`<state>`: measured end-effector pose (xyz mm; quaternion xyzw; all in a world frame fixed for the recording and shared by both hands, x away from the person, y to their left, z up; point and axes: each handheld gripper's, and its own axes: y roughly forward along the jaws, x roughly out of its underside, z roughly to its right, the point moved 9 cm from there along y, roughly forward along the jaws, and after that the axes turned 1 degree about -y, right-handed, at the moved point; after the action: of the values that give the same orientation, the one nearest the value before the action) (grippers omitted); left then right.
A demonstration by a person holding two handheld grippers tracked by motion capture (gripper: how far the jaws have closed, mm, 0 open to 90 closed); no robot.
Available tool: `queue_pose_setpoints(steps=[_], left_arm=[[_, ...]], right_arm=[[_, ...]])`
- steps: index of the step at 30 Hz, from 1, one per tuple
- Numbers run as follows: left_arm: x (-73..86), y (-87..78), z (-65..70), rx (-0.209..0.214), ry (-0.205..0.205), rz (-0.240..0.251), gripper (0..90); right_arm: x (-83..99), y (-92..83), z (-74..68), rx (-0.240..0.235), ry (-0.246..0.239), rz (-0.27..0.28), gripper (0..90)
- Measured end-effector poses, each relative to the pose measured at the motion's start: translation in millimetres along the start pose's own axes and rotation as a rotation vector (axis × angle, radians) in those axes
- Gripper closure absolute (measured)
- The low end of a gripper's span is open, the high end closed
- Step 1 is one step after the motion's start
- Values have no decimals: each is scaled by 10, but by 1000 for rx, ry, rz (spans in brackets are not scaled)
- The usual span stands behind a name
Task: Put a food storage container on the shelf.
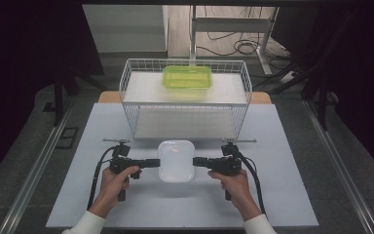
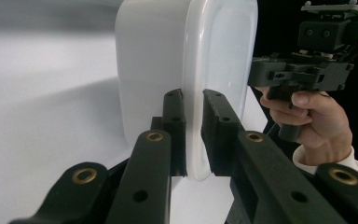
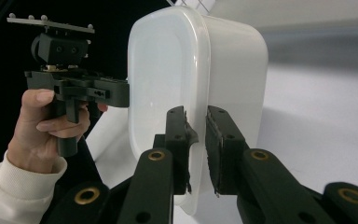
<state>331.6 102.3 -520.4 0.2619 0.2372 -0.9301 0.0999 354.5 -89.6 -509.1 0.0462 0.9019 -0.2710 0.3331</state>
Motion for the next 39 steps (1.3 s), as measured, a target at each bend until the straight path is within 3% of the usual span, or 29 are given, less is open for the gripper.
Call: queue_pose_setpoints(steps=[15, 29, 39], left_arm=[[-116, -157, 268, 1, 104, 50, 799], [-172, -195, 369, -8, 138, 60, 798], [-352, -239, 547, -2, 179, 71, 798]], right_arm=[[-171, -179, -293, 6, -129, 52, 787], [-224, -232, -353, 4, -164, 68, 786], [-378, -356, -454, 5, -195, 105, 785]])
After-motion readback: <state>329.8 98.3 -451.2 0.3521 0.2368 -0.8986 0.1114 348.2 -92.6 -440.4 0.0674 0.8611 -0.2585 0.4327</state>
